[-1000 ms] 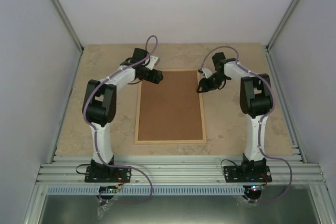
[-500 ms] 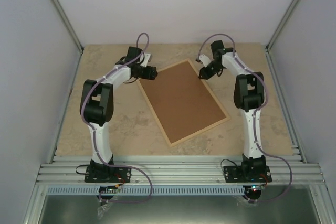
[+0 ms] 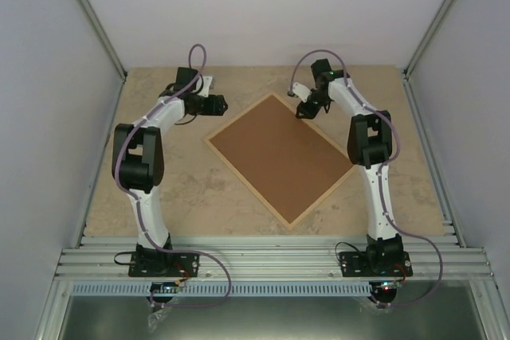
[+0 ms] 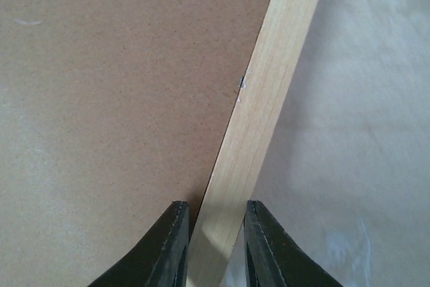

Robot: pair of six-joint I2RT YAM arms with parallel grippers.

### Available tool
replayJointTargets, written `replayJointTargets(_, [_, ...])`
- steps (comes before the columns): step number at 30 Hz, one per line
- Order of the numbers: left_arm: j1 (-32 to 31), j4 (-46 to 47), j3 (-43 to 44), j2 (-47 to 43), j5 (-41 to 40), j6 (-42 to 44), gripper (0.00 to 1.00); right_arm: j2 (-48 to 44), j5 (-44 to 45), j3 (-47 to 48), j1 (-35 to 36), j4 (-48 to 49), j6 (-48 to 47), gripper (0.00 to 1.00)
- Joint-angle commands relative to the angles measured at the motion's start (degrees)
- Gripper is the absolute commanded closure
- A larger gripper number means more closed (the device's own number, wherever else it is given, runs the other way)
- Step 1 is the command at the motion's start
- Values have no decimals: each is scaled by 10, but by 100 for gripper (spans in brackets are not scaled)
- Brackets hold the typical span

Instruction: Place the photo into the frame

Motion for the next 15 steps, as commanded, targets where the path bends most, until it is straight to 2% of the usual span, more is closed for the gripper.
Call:
replayJointTargets(1, [27,-5,-10,-39,42,-15,17,60,40,7,40,-18,-131,85])
replayJointTargets(7, [39,-41,-19,-56,83,47,19,34,8,-1,80,-38,-302,87])
replayJointTargets(11, [39,-91,-22,-51,108,113,21,-12,-47,-37,121,-29,-354,86])
replayJointTargets(15, [36,-135,-27,-33,113,175,24,-62,-64,-109,161,34,-396,85])
